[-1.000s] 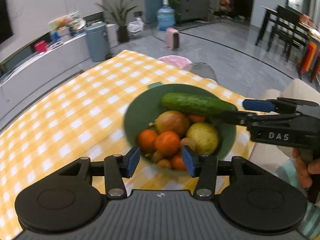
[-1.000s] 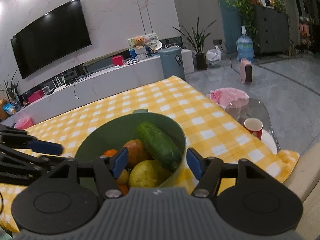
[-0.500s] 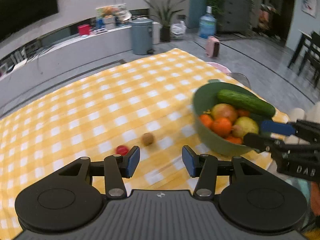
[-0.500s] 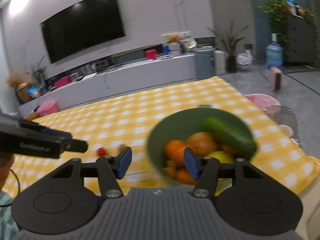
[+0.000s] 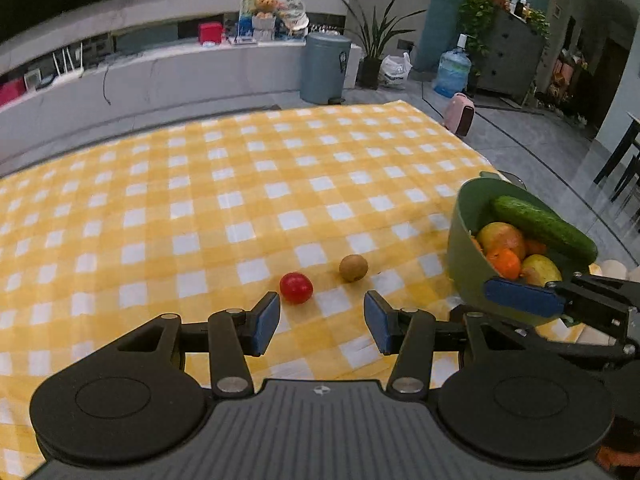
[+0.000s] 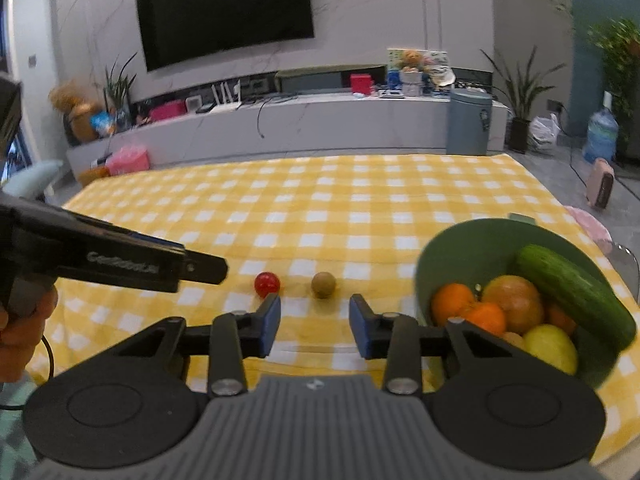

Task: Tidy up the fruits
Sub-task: 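Grasp the red tomato with the left tool while the right tool grasps the brown kiwi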

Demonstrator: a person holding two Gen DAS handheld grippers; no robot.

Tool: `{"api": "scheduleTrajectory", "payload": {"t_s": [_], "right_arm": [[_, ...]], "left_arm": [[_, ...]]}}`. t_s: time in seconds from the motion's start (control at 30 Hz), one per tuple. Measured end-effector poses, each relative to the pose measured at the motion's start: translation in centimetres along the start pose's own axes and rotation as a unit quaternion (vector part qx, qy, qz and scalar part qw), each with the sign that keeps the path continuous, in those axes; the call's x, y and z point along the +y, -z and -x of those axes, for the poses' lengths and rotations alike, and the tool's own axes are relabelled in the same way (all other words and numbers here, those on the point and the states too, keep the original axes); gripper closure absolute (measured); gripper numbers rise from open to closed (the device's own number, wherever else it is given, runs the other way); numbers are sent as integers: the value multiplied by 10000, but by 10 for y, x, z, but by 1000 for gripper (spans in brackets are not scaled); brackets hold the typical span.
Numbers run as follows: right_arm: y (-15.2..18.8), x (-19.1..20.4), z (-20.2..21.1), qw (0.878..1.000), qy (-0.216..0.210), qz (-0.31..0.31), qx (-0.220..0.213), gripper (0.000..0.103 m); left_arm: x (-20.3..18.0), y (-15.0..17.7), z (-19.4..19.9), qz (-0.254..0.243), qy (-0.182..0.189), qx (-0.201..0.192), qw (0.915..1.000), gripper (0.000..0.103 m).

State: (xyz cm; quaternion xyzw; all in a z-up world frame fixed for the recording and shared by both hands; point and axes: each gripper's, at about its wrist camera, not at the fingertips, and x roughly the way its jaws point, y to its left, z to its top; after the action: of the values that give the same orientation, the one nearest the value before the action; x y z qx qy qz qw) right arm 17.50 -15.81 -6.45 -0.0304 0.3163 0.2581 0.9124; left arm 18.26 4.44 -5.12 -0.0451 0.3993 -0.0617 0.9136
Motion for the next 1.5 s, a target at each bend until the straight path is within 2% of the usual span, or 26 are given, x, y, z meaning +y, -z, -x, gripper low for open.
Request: {"api": "scheduleTrajectory", "payload": {"t_s": [0.17,0.57,0.7,0.97,1.13,1.2,1.4,1.5], "right_arm": [[-4,6,-34,9994,89,215,266,69],[-8,10,-106,9955,283,725,534,71],[-4,7,-116,9954,260,722,577,72],[-5,4,-134,9947,291,785,596,77],[-5,6,-140,9943,264,840,595,77],[-5,6,-143,9940,273,867,612,83],[-5,6,-144,9941,251,847,625,83],[-7,5,-141,9944,270,806,630,83]], "left_arm": [[11,0,-23,135,90,107,9998,48],[39,-2,-73,602,209,449,9970,53],[41,-2,-83,626,245,486,9966,54],[40,1,-87,486,243,539,9971,66],[43,0,-87,521,257,562,9967,67],[45,0,-87,551,286,550,9966,67],[44,0,-89,587,300,530,9964,67],[45,-1,-88,603,350,537,9961,72]]}}
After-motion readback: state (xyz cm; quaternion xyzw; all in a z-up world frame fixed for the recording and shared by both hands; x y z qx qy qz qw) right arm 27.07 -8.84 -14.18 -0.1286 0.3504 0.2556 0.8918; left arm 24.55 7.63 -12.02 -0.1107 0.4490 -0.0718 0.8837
